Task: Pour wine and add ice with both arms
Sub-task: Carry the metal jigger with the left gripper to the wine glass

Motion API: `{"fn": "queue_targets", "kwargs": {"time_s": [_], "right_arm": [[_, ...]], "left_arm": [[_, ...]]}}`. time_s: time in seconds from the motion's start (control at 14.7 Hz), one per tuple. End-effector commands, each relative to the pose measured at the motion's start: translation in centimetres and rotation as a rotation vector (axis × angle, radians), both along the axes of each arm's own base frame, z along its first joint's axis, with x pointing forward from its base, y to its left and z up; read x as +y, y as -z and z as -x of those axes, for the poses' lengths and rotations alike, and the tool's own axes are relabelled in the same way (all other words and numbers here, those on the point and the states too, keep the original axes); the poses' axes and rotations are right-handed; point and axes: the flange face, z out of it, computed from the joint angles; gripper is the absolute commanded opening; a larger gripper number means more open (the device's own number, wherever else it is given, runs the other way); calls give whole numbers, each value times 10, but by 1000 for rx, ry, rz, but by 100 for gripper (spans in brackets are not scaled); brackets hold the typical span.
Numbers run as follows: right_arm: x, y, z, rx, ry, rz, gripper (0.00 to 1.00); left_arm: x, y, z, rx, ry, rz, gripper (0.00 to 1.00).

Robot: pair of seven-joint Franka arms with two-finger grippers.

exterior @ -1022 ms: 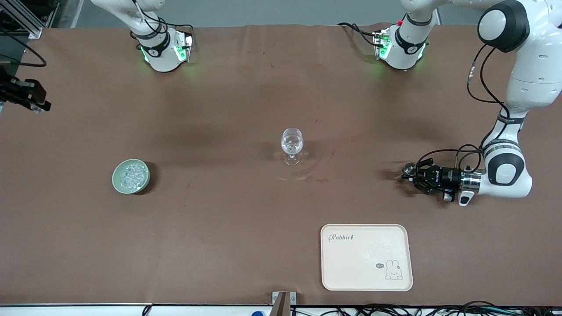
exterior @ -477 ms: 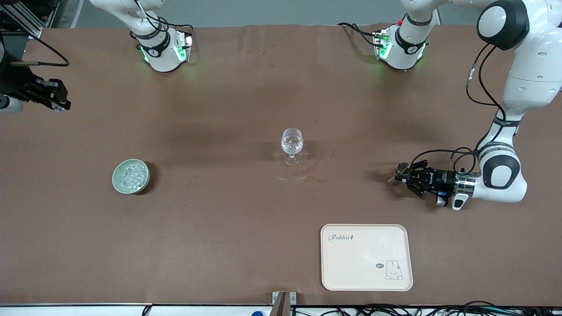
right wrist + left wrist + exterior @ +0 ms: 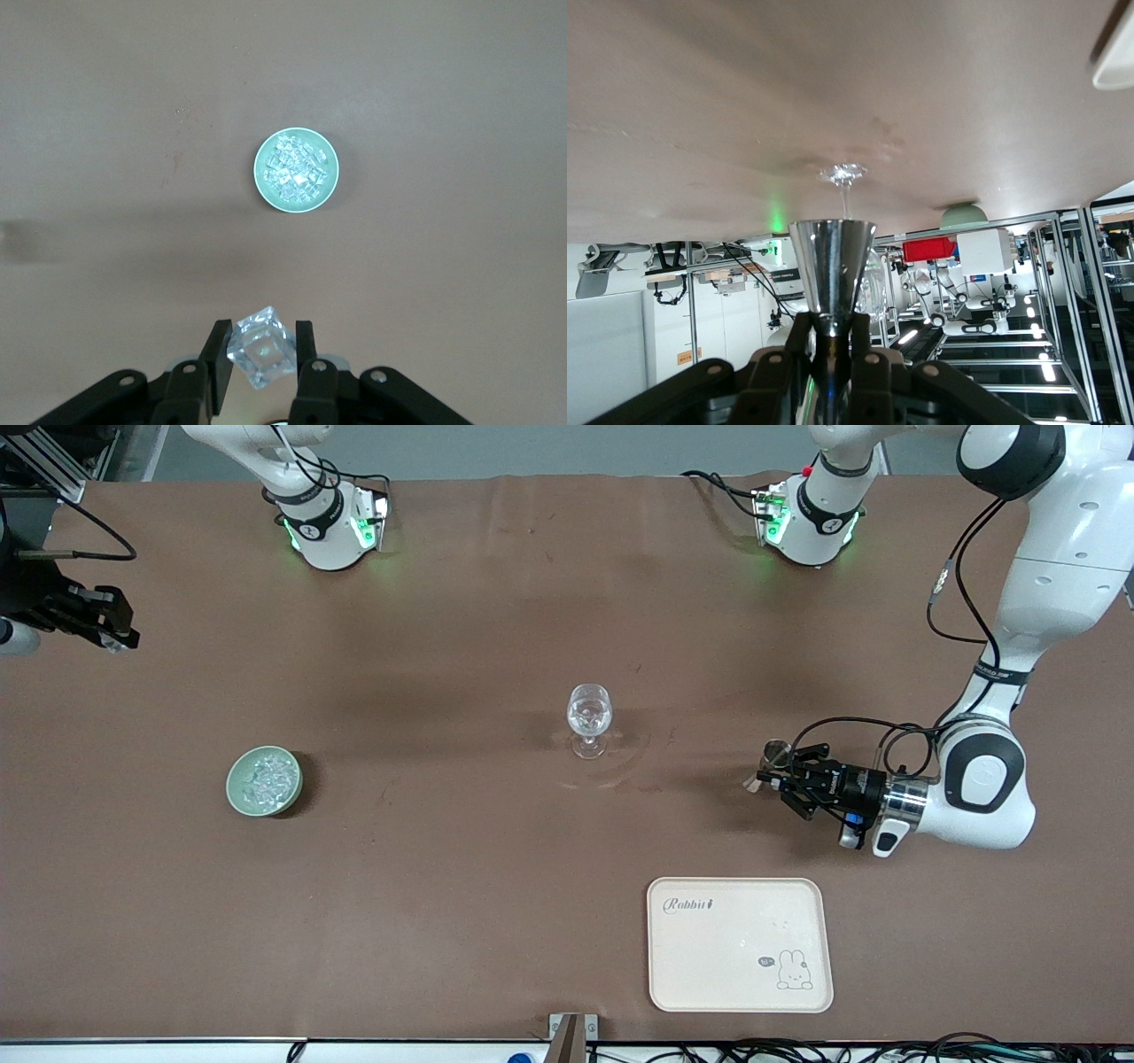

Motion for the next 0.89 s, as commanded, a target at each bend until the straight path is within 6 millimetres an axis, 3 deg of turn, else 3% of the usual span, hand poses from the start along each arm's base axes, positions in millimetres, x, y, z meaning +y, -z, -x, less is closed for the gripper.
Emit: {"fn": "queue_targets", "kwargs": {"time_s": [0.0,0.27,0.48,0.82], "right_arm": [[-1,-5,6,-13,18,-7,4],[-7,-6,-3,-27,25,-7,4],[-8,-4,-11,-36,28,-7,4],[-9,1,-39,-43,27,-8,4]], "left_arm": [[-22,-29,-1,14,-18,-24,0],[-64,-63,8,40,-24,-82,0],[-108,-90,22,37,-32,-181,0],[-153,-113,53,10,-34,-286,0]]}}
